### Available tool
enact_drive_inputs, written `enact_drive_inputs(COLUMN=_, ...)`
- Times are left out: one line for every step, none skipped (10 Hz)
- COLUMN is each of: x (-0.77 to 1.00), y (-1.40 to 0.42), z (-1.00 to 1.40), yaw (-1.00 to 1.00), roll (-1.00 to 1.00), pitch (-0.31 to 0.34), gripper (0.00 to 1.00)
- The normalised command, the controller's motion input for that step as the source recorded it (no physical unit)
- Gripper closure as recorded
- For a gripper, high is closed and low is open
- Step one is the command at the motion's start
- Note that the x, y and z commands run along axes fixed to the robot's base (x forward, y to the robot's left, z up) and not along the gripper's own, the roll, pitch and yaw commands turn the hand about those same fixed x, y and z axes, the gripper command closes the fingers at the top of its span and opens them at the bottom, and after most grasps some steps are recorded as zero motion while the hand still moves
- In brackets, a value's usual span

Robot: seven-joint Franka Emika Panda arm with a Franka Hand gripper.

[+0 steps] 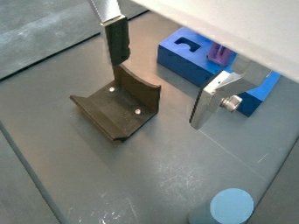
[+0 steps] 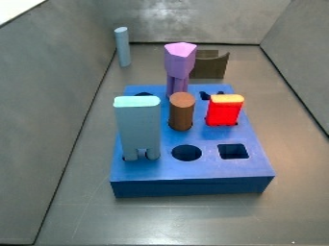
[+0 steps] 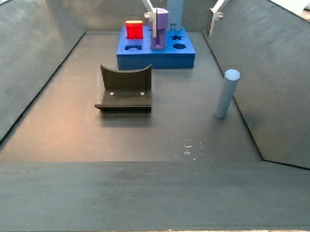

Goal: Pick up the oval object. Move up. Move to above the board. Insert the oval object.
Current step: Pick up the oval object.

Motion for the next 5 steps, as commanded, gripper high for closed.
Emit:
enact_drive_inputs(x=-0.09, y=0.05, z=0.00, yaw=0.00, roll=0.00, pitch=-0.006, gripper=0.00)
enact_drive_inputs(x=-0.61, y=0.32, z=-0.04, yaw=-0.10, roll=0.00, pitch=-0.014, gripper=0.00)
enact_drive_inputs(x=-0.83, y=0.47, z=-0.09, yaw=0.00, roll=0.00, pitch=-0.124, gripper=0.00)
enact_drive_inputs(x=-0.85, y=0.19, z=-0.19, yaw=0.06, roll=0.07, pitch=-0.149, gripper=0.00)
enact_drive_inputs(x=-1.00, y=0.02, z=-0.21, yaw=-0.01, roll=0.01, pitch=-0.234, gripper=0.00)
